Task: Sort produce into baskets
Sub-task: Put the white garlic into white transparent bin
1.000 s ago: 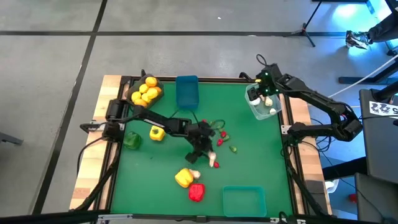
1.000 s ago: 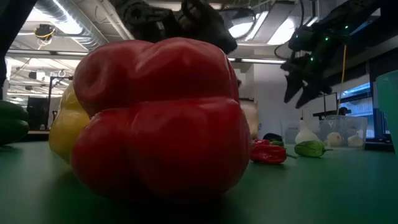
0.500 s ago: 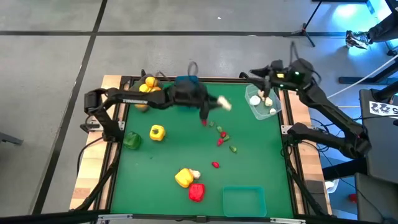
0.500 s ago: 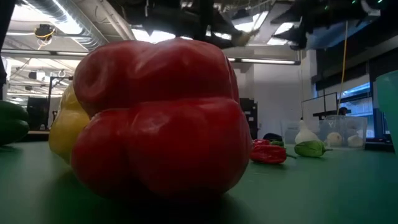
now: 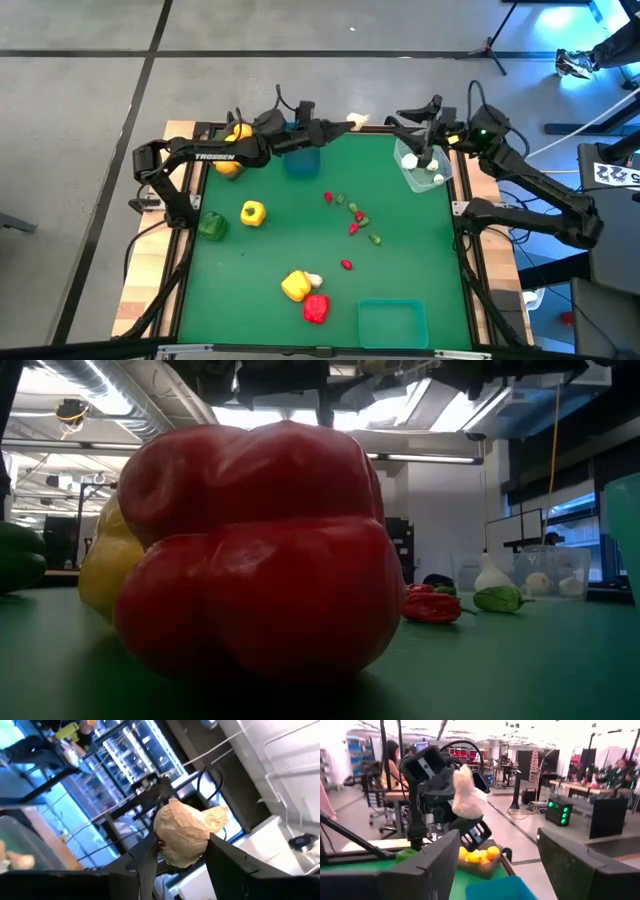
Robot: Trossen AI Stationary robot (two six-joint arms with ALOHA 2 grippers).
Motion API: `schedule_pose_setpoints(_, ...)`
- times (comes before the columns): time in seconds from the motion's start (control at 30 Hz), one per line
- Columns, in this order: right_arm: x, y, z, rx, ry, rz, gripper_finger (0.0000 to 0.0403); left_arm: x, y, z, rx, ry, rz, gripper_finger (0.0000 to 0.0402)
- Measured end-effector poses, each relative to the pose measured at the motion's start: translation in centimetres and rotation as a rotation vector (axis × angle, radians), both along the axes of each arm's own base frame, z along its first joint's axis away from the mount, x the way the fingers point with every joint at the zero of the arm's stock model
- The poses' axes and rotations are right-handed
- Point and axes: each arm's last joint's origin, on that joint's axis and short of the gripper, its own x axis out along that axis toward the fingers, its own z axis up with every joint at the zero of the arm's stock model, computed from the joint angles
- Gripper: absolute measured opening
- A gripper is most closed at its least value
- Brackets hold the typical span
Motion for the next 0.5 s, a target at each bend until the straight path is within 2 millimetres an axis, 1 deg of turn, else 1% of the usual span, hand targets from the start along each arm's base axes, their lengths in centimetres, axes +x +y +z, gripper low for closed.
schedule_pose_setpoints(0.13,1.9,0.5,-0.3,-0.031,-0.005,-0.007,0.0271,0.1,-0.4,0.0,-0.011,-0.004,0.015,0.0148)
schedule_pose_setpoints(0.23,3.1,0.6,-0.3,-0.041,-0.035,-0.022,0.0297,0.2,-0.7,0.0,-0.012,-0.004,0.013,0.0148)
schedule_pose_setpoints(0.37,4.7,0.5,-0.3,-0.023,-0.016,-0.015,0.0335,0.3,-0.8,-0.1,-0.009,0.001,0.014,0.0148)
schedule_pose_setpoints(0.5,6.0,0.5,1.1,-0.038,-0.038,0.019,0.0348,0.3,-0.8,-0.1,-0.009,0.004,0.021,0.0148)
